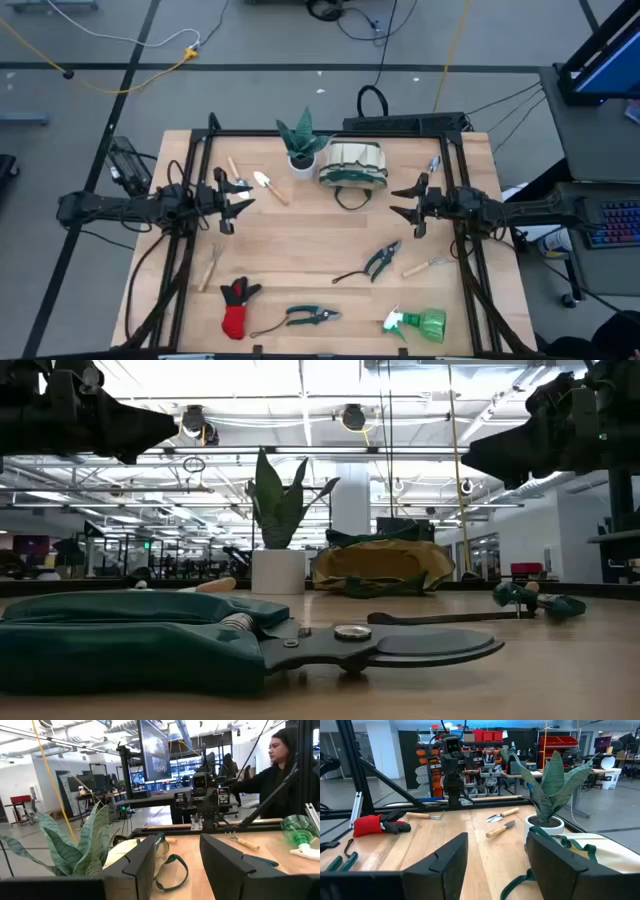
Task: Pick & Place Garden tools in Gardening bag
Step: Prepare the gardening bag
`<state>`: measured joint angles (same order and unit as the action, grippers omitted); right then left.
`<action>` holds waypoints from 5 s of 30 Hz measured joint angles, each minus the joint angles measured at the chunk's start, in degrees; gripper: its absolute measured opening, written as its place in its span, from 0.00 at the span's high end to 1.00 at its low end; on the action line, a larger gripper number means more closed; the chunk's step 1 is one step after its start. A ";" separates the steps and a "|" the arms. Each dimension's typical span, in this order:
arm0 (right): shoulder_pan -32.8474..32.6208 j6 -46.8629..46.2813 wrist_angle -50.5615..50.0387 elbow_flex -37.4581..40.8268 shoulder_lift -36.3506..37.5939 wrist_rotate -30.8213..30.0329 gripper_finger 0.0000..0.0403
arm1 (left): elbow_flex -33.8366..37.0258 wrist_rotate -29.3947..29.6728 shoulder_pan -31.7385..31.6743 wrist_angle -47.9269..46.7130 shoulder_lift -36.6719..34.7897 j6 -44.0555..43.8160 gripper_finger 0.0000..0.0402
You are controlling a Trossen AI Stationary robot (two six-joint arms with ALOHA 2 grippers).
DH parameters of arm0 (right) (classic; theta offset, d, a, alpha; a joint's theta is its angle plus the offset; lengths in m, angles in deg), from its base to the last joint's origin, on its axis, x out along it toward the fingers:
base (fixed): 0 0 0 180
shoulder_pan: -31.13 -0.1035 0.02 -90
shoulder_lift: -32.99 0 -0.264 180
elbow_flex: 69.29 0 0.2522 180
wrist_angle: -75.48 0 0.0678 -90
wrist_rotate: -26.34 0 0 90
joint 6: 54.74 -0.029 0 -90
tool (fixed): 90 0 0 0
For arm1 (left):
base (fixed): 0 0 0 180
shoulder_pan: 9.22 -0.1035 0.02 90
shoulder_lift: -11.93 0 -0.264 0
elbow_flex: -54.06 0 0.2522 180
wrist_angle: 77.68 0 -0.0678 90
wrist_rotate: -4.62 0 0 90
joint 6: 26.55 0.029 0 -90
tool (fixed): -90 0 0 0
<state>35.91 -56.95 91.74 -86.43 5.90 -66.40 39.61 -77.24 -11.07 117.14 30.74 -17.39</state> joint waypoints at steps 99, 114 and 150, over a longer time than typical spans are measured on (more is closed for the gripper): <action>18.10 15.15 -9.23 -18.86 -43.21 -8.07 0.53 | -20.24 2.95 -0.15 -9.03 20.20 0.69 0.60; 18.43 18.03 -8.86 -18.86 -43.78 -16.91 0.96 | -20.22 2.93 -0.15 -9.16 20.20 1.10 0.60; 13.54 -1.92 -4.19 -18.84 -34.09 -13.48 1.00 | -20.20 2.89 -0.15 -9.53 20.20 0.86 0.60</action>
<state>49.45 -58.87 87.55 -105.27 -28.19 -79.89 19.41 -74.35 -11.22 107.61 50.93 -16.53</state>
